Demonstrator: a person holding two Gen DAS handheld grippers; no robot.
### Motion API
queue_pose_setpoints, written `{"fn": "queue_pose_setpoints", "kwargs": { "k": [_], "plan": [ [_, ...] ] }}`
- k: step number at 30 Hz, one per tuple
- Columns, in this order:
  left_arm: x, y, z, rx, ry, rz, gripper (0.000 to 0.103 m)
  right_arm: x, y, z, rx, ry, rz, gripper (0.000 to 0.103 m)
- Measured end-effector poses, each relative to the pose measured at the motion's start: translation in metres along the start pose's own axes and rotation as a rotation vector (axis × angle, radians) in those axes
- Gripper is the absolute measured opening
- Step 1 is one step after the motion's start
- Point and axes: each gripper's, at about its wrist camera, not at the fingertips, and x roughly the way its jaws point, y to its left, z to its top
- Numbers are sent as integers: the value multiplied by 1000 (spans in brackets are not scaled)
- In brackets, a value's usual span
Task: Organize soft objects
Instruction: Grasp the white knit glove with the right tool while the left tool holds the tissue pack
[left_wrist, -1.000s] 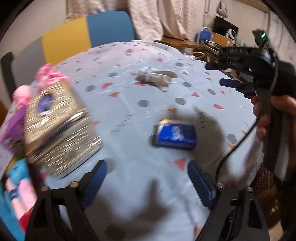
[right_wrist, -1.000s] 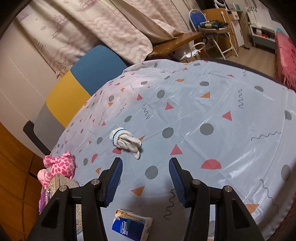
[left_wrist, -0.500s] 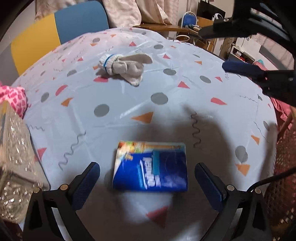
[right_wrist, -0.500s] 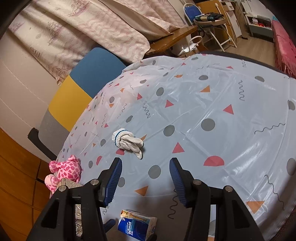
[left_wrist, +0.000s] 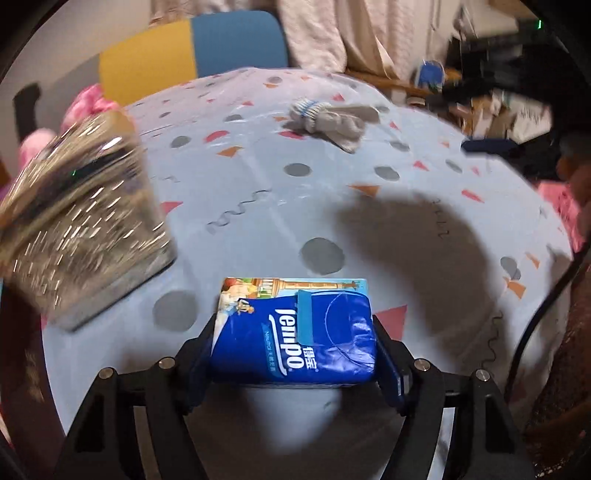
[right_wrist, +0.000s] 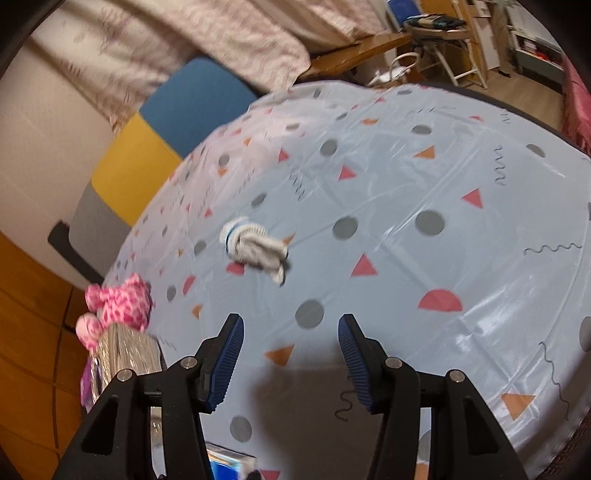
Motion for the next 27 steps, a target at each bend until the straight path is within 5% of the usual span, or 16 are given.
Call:
{"fn": "queue_pose_setpoints", "kwargs": {
  "k": [6, 13, 23, 27],
  "plan": [
    [-4, 8, -9, -9, -27, -22, 74, 25, 37, -10, -175, 124, -9, 54],
    [-7, 7, -15, -7, -72, -22, 74, 58, 89, 35, -419, 48, -77, 64],
    [-11, 9, -20, -18, -92, -39, 74, 164, 119, 67, -617, 138, -301, 64],
    [-12, 9, -22, -20, -95, -43, 74, 183, 108, 66, -594, 184, -318, 41]
  ]
}}
